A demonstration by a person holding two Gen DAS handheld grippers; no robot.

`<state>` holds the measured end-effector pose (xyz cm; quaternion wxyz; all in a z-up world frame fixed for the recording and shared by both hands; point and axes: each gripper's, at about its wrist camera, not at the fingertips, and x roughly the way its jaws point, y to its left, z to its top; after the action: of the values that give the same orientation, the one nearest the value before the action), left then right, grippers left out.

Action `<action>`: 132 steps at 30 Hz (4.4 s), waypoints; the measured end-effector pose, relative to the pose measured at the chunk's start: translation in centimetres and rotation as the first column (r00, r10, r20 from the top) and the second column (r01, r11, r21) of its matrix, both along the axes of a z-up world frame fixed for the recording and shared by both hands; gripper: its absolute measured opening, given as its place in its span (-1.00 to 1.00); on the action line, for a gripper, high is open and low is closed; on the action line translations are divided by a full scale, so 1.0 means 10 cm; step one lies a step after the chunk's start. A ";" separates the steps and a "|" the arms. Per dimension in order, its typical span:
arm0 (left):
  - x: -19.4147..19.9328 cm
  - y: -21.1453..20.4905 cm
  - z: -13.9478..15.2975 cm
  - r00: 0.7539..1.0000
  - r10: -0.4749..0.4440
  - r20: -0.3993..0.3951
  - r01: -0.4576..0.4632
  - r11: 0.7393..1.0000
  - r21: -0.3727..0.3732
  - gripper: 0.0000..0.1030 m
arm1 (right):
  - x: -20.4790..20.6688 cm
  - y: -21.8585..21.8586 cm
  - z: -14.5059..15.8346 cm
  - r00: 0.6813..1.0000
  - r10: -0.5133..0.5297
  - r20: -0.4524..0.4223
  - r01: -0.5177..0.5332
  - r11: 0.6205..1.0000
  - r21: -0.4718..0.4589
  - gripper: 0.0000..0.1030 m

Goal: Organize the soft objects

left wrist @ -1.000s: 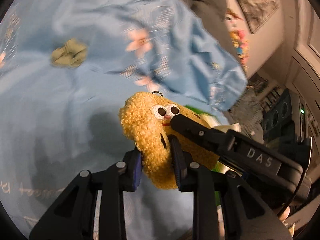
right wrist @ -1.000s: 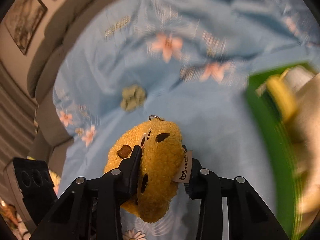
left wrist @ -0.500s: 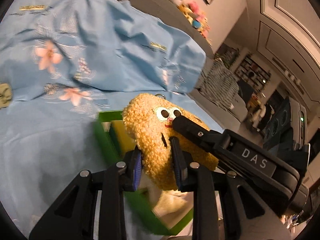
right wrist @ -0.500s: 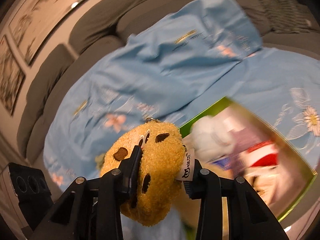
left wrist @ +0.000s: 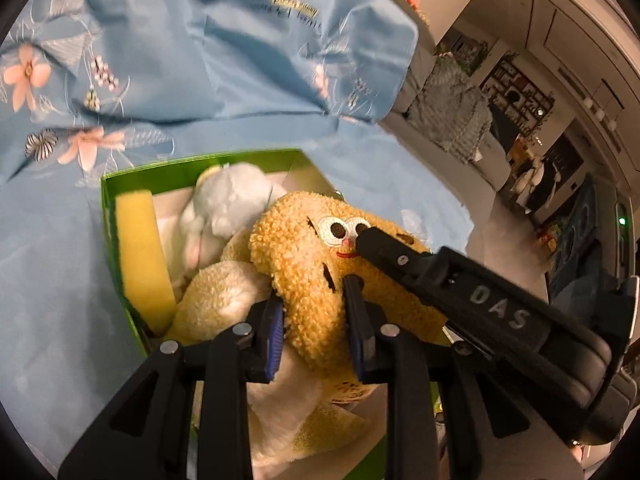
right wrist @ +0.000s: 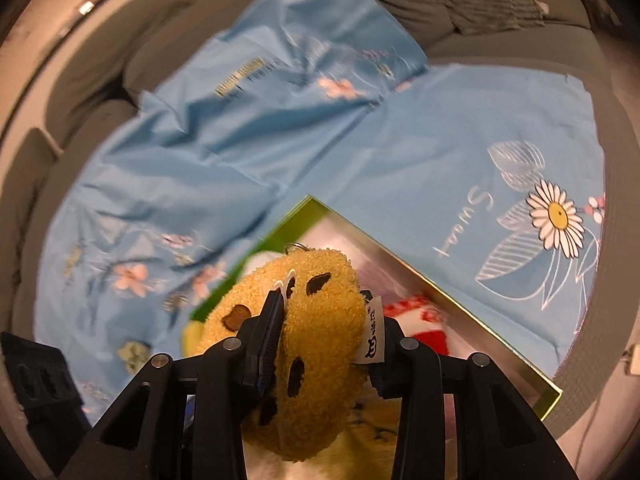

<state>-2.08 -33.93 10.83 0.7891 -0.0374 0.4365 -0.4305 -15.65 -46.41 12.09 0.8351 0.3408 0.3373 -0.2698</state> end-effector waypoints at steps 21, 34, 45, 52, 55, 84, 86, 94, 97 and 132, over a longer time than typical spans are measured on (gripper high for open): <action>-0.14 0.67 0.36 0.997 0.079 0.004 -0.078 0.991 -0.105 0.51 | -0.11 0.36 0.50 0.998 -0.009 0.062 0.021 0.981 -0.193 0.70; -0.05 2.15 0.32 0.926 0.374 0.046 -0.370 0.926 -0.081 0.67 | 0.21 1.19 0.66 0.978 0.194 0.077 -0.164 0.942 -0.291 0.76; 0.16 3.59 -0.42 0.713 0.701 0.010 -0.700 0.712 0.053 0.67 | 0.78 2.32 0.24 0.869 0.495 0.007 -0.477 0.842 -0.254 0.85; 0.18 3.82 -0.50 0.695 0.718 -0.033 -0.714 0.695 0.078 0.67 | 1.24 2.75 -0.26 0.815 0.568 -0.110 -0.579 0.800 -0.160 0.85; 0.23 3.91 -0.51 0.663 0.749 -0.014 -0.744 0.660 0.101 0.67 | 1.58 2.90 -0.39 0.791 0.593 -0.150 -0.608 0.788 -0.092 0.85; 0.44 4.15 -0.71 0.643 0.740 -0.197 -0.738 0.667 0.101 0.67 | 3.99 3.63 -1.46 0.717 0.625 -0.307 -0.688 0.705 -0.171 -0.25; 0.44 4.14 -0.72 0.647 0.734 -0.206 -0.733 0.673 0.099 0.67 | 3.98 3.60 -1.49 0.711 0.636 -0.299 -0.692 0.707 -0.142 -0.58; 0.44 4.18 -0.71 0.623 0.756 -0.202 -0.752 0.650 0.112 0.67 | 3.54 3.44 -1.02 0.696 0.680 -0.229 -0.712 0.694 -0.106 -0.63; 0.42 4.19 -0.68 0.623 0.758 -0.193 -0.754 0.648 0.108 0.67 | 3.19 3.33 -0.76 0.668 0.715 -0.207 -0.743 0.658 -0.120 -0.63; 0.09 3.80 -0.51 0.717 0.691 -0.090 -0.689 0.723 0.057 0.67 | 0.99 2.91 -0.49 0.717 0.661 -0.223 -0.688 0.722 -0.071 0.34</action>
<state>-1.22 4.09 5.74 0.8689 -0.2123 0.4361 -0.0991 -5.75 -17.30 7.19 0.8643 0.1046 0.4919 -0.0006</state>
